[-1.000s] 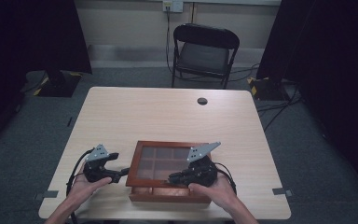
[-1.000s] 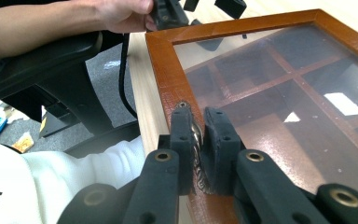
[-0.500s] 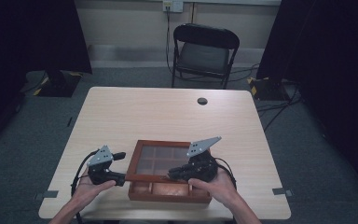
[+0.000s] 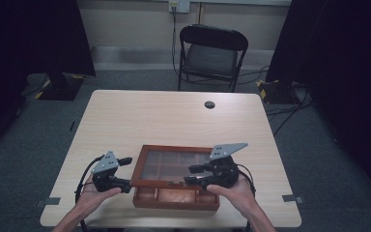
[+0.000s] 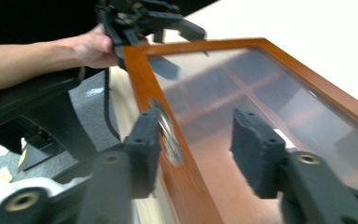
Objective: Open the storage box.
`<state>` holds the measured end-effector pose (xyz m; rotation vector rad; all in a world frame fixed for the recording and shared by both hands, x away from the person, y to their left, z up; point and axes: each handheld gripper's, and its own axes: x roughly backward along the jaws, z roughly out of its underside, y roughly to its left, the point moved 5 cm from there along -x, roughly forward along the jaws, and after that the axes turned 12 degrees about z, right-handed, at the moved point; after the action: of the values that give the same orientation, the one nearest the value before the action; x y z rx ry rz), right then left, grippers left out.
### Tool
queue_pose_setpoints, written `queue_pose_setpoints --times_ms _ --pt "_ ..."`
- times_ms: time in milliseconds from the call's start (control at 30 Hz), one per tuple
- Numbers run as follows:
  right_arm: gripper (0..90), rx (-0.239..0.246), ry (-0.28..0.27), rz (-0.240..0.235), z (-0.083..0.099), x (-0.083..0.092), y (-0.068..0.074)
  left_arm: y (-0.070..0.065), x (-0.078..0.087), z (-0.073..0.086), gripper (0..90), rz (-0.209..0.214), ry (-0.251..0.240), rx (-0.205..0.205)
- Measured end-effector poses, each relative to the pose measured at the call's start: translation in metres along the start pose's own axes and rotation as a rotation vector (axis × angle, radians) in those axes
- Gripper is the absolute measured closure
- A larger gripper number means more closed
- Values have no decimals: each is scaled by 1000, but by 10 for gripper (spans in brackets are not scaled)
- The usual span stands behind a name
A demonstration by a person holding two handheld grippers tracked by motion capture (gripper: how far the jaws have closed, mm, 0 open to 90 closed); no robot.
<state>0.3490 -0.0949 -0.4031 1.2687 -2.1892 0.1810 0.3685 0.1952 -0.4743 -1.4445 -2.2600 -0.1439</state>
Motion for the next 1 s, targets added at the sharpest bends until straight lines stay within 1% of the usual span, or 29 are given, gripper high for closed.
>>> queue_pose_setpoints --times_ms 33,67,100,133,167,200,233,267,333,400,433,500,533,567,600,667,733,800,833,900,933,1000 --pt "427 -30 -1 24 8 5 -7 0 0 -2 187 2 -7 -3" --pt "404 -36 -5 26 11 8 -10 0 1 -2 190 2 -5 -3" --pt "382 -40 -11 34 14 10 -12 0 1 -3 190 5 -15 -2" --pt "364 -43 -18 41 16 13 -14 0 1 -5 190 4 -28 1" --pt "357 -46 -30 38 18 16 -15 -1 2 -6 189 14 -37 9" --pt "341 -51 -41 38 19 19 -16 -1 2 -7 188 17 -40 5" --pt "316 -49 -51 42 20 21 -16 -2 1 -8 187 20 -47 14" --pt "300 -49 -53 42 20 23 -16 -1 1 -9 185 19 -42 1" --pt "272 -40 -47 57 21 25 -17 -2 1 -10 184 21 -43 2" --pt "270 -35 -50 67 22 27 -17 -6 2 -17 184 20 -52 -16" --pt "258 -38 -52 69 22 28 -18 -6 2 -17 184 20 -52 -16" --pt "241 -36 -57 75 22 30 -19 -8 2 -23 183 31 -72 -16" --pt "235 -35 -59 78 22 31 -20 -8 2 -23 183 31 -72 -16" --pt "235 -35 -59 78 22 31 -20 -8 1 -24 183 33 -79 -9" --pt "213 -40 -63 89 22 32 -22 -7 0 -26 178 43 -82 -1" --pt "213 -37 -65 99 22 33 -24 -6 -1 -28 177 43 -87 -2" --pt "211 -37 -78 107 21 35 -25 -6 -2 -34 179 44 -97 -6" --pt "212 -34 -85 110 20 35 -26 -5 -2 -36 188 48 -95 -10" --pt "212 -27 -91 120 18 37 -27 -4 -2 -40 208 38 -101 -15" --pt "214 -20 -95 132 16 39 -29 -3 -2 -42 221 41 -105 -12" --pt "213 -17 -93 142 16 39 -30 -3 -3 -43 226 50 -110 -4" --pt "214 -18 -92 151 16 40 -32 -2 -3 -44 232 53 -101 -11"
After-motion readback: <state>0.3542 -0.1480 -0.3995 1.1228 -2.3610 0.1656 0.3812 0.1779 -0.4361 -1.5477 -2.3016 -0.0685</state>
